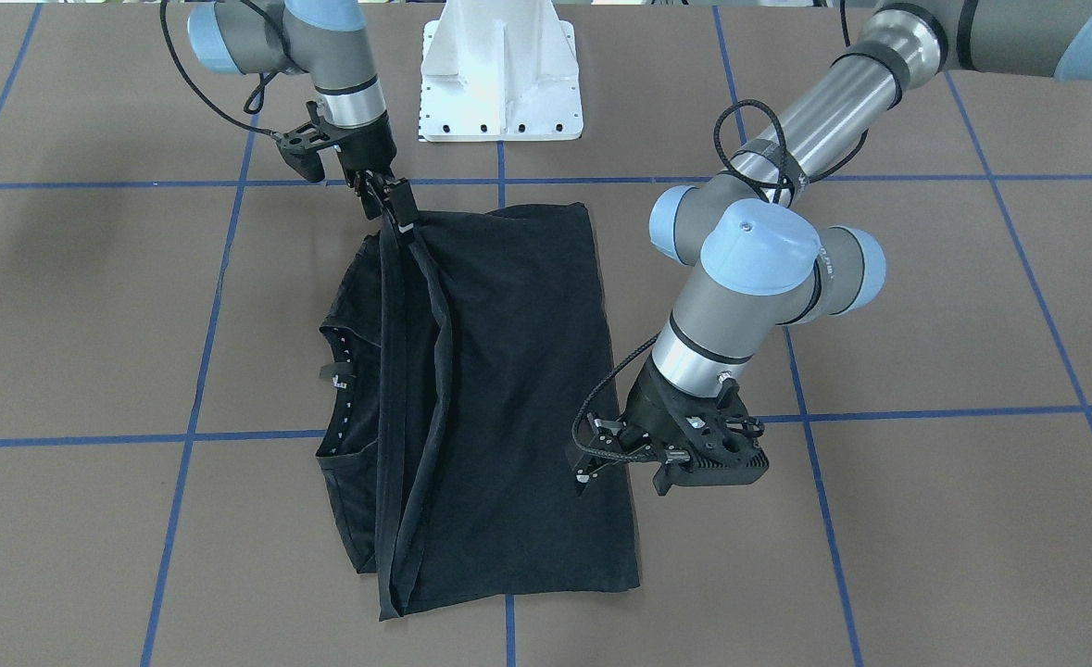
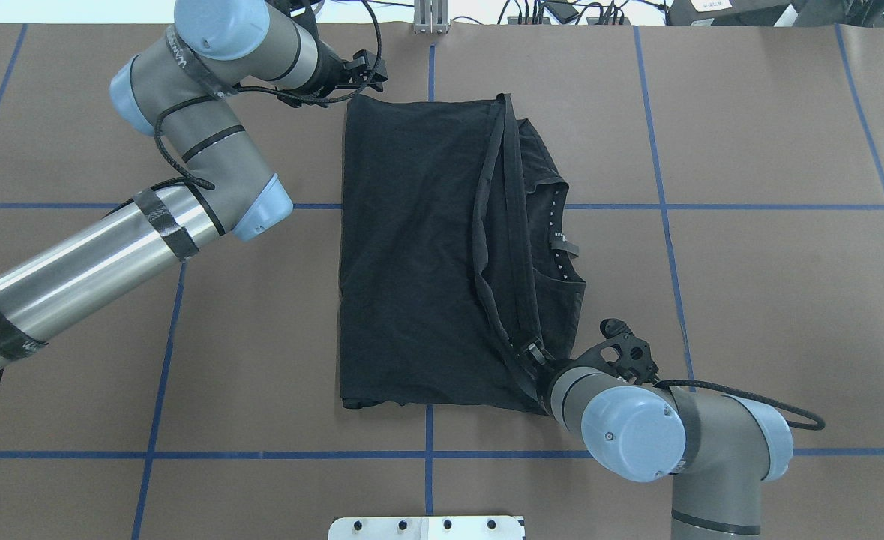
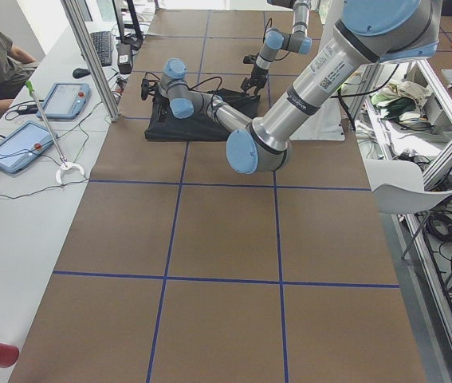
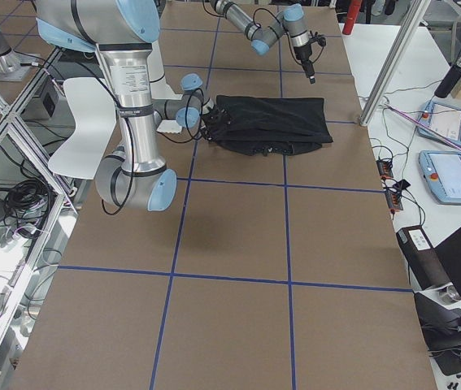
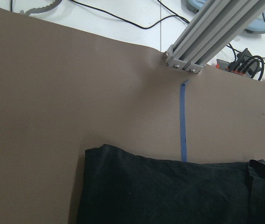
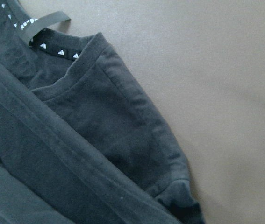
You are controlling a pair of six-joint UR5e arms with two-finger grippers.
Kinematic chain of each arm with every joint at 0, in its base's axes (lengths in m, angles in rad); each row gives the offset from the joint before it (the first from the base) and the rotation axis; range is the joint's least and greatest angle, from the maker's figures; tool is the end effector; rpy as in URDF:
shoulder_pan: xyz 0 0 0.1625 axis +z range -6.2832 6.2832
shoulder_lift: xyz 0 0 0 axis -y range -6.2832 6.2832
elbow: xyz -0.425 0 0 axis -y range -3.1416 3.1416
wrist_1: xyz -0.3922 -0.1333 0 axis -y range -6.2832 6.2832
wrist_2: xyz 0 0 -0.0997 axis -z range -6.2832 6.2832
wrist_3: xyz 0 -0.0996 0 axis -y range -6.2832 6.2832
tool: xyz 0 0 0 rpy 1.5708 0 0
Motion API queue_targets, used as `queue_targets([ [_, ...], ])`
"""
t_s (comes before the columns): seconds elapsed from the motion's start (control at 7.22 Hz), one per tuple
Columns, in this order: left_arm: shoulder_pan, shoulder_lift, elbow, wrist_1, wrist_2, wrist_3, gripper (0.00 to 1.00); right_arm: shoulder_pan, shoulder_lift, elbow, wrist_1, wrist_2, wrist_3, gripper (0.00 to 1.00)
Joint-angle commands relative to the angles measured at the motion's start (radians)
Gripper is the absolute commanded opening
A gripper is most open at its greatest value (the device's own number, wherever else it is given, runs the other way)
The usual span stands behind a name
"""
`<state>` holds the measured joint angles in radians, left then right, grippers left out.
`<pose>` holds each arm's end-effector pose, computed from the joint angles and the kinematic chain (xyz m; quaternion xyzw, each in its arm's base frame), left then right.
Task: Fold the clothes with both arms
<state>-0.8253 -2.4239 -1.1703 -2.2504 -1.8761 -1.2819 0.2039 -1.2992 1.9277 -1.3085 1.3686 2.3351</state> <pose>0.4675 -0.6588 0.2206 0.1714 0.5178 -0.1424 0.8260 -0.5270 -0.2655 0.3252 -0.0310 -0.4371 0.4563 0.7744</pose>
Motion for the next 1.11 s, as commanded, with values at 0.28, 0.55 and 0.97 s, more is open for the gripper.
queue_targets([
  [0.28,0.005,0.0,0.001,0.0,0.002,-0.014,0.99,0.006,-0.003,-0.035,0.0,-0.006,-0.003,0.98],
  [0.55,0.005,0.002,0.001,0.0,0.002,-0.014,0.99,0.015,0.001,-0.029,0.0,-0.002,0.0,0.01],
  [0.97,0.006,0.006,0.004,-0.001,0.002,-0.014,0.99,0.025,-0.002,-0.015,0.002,-0.008,0.006,0.0],
])
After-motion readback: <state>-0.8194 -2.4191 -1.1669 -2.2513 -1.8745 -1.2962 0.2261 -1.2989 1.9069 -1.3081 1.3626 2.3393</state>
